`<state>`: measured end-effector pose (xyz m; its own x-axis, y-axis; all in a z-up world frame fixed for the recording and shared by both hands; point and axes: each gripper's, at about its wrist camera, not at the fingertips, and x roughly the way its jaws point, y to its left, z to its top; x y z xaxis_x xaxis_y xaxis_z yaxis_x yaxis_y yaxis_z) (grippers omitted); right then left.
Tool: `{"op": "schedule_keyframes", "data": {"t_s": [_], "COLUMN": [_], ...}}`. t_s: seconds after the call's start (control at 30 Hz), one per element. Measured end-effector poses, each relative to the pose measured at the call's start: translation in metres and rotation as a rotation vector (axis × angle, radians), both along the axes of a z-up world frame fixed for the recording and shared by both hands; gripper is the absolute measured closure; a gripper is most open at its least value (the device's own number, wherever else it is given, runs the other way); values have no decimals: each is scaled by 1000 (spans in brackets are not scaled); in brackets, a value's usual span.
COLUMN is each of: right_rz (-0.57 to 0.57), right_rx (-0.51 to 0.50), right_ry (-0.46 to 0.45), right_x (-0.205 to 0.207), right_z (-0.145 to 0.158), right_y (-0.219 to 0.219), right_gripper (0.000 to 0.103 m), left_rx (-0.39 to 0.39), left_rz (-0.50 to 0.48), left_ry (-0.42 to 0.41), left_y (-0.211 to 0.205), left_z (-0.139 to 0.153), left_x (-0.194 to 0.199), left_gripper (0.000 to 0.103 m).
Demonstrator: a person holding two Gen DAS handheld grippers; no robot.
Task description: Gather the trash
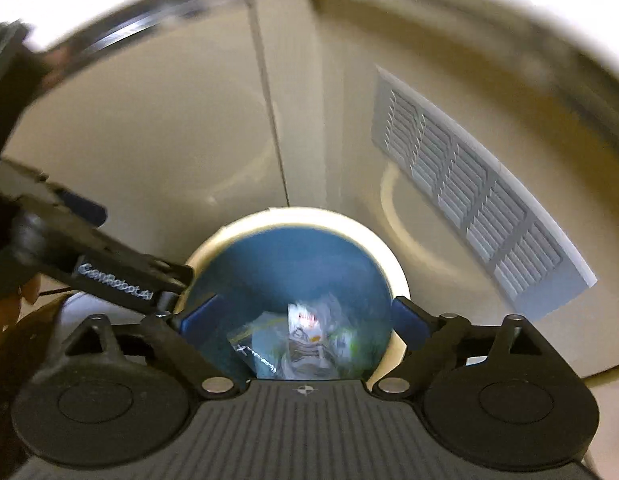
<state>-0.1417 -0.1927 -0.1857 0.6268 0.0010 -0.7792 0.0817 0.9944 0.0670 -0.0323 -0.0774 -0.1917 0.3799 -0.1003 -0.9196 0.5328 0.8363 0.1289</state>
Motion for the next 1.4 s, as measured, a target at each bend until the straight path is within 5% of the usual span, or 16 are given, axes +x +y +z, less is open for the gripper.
{"op": "schedule_keyframes", "data": {"t_s": [0.23,0.47,0.77,1.4], "right_rz": [37,-2,7,24], "right_rx": [-193,-95,-130,-158], "right_ry": [-266,-157,-205,-187], "right_x": [-52,-60,-73,-75], "right_z": [40,43,50,46], "right_y": [24,23,33,37], "right_gripper": [0,0,0,0], "left_rx": [2,52,69,52], "left_rz": [-30,-20,-36,-65], "left_ry": [-247,-201,-283,-272], "left_y": [10,11,12,13], "left_z": [53,59,72,69], "left_x": [-50,-61,-78,-83], "left_gripper": [0,0,0,0]}}
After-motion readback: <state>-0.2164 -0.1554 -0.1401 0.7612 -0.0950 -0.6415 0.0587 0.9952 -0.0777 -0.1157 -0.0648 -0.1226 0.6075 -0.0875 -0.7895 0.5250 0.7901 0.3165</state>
